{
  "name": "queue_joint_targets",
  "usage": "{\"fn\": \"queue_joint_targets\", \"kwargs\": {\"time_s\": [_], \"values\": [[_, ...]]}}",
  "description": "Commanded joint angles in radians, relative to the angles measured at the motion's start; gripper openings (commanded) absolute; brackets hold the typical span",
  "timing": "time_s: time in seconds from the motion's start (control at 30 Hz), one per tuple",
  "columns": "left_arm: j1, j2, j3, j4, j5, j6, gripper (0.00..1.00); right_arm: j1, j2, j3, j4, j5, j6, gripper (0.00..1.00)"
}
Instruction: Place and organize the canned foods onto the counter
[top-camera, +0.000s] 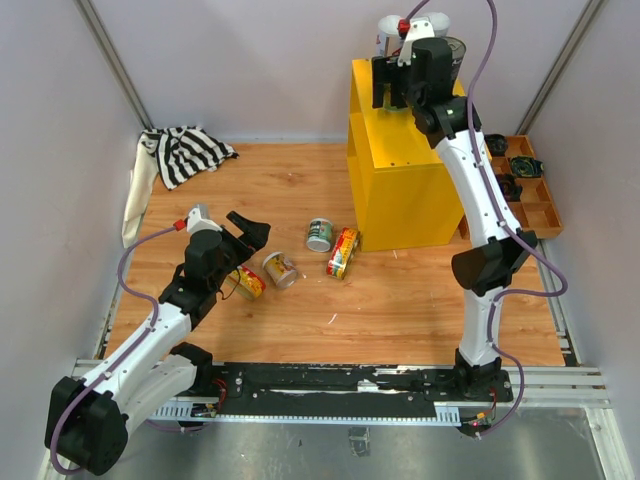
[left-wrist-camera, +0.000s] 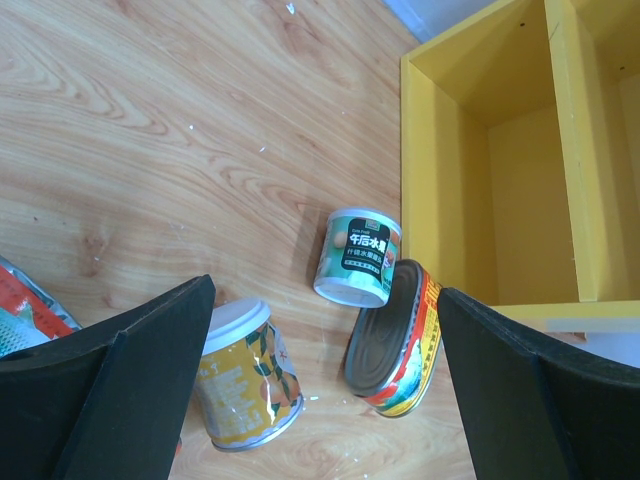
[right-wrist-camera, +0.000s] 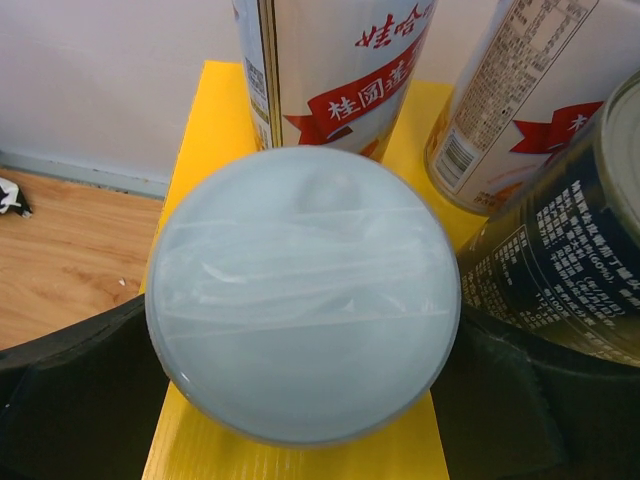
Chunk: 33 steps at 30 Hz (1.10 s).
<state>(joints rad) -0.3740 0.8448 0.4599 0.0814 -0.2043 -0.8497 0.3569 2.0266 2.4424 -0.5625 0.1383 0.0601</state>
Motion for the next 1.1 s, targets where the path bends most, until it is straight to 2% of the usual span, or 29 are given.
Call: {"fn": "queue_joint_targets", "kwargs": {"time_s": [0.0,1.07], "values": [[0.012,-0.003,0.012,0.023,0.005,0.011,0.98,-0.033,-0.006,0.000,-0.013,-0.003,0.001,0.93],[0.011,-0.117,0.024,-0.071,0.000,0.000,0.98,0.027,-0.172,-0.054,-0.028,0.032,-0.021,0.93]]}}
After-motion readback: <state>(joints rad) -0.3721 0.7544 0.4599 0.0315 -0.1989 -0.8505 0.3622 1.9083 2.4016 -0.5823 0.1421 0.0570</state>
